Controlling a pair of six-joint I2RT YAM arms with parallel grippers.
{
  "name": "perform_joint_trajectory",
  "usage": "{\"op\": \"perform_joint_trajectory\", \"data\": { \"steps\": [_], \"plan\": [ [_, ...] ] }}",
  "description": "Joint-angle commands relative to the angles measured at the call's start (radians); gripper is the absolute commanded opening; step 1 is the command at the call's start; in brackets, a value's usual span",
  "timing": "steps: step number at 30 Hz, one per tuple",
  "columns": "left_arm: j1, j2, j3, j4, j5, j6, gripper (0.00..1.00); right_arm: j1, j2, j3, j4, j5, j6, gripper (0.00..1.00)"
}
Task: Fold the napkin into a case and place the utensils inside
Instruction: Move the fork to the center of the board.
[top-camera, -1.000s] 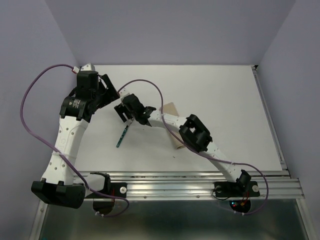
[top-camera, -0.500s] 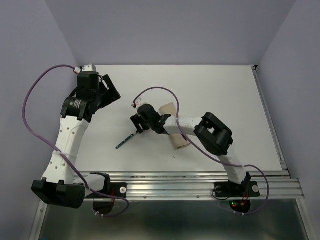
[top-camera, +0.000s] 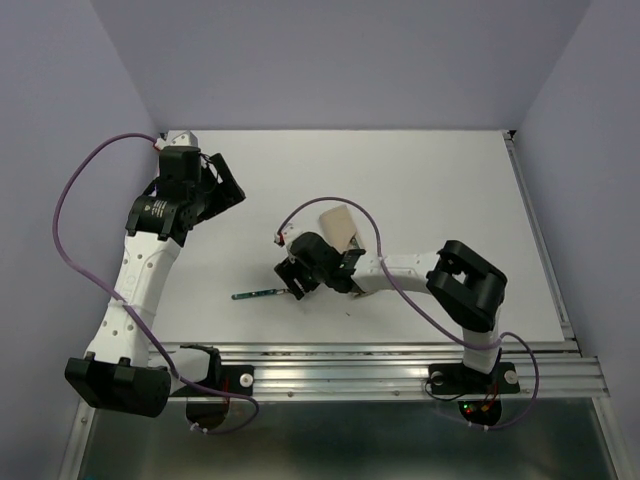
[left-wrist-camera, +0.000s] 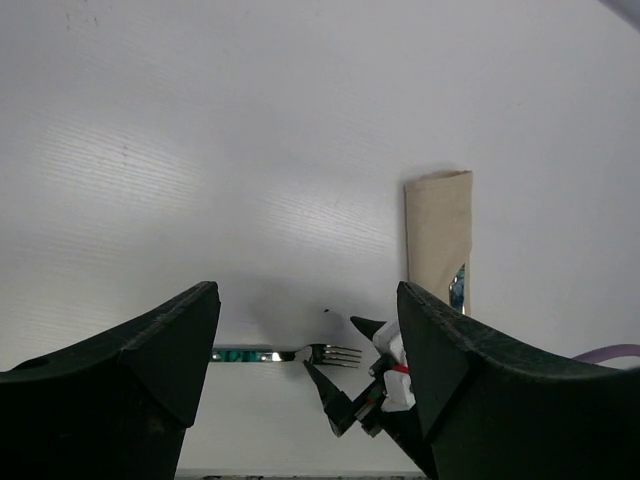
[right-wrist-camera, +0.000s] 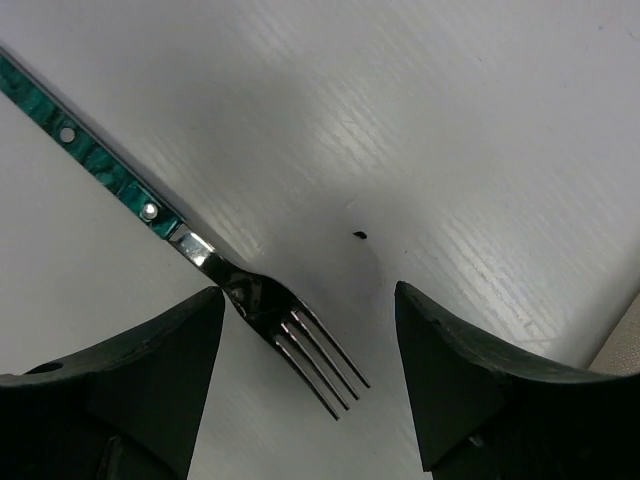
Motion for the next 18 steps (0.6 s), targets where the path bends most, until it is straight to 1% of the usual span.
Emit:
{"op": "perform_joint_trajectory", "data": {
  "steps": [1, 5, 6, 8, 9, 12, 16, 18],
  "plan": [
    [0.004, -0.03, -0.013, 0.032, 0.004, -0.001, 0.82, 0.008, -0.083, 0.014, -0.025, -0.043, -0.064, 0.74],
    [0.004, -0.026, -0.015, 0.035, 0.004, -0.004, 0.82, 0.008, -0.085, 0.054, -0.025, -0.069, -0.136, 0.74],
    [0.004, -0.026, -0.018, 0.036, 0.003, -0.006, 0.82, 0.02, -0.062, 0.072, -0.039, -0.101, -0.188, 0.74],
    [0.004, -0.03, -0.018, 0.039, -0.002, -0.006, 0.82, 0.032, -0.03, 0.135, -0.093, -0.124, -0.225, 0.75],
    [0.004, -0.03, -0.019, 0.041, -0.002, -0.006, 0.82, 0.046, 0.005, 0.173, -0.126, -0.175, -0.26, 0.76],
    [0.004, -0.023, -0.015, 0.038, -0.002, -0.003, 0.82, 0.069, 0.054, 0.215, -0.146, -0.195, -0.309, 0.79],
    [0.004, -0.021, -0.011, 0.035, -0.006, -0.002, 0.82, 0.069, 0.136, 0.276, -0.18, -0.216, -0.326, 0.79],
    [0.004, -0.023, -0.01, 0.035, -0.013, -0.001, 0.82, 0.069, 0.157, 0.307, -0.209, -0.261, -0.331, 0.79]
  ]
}}
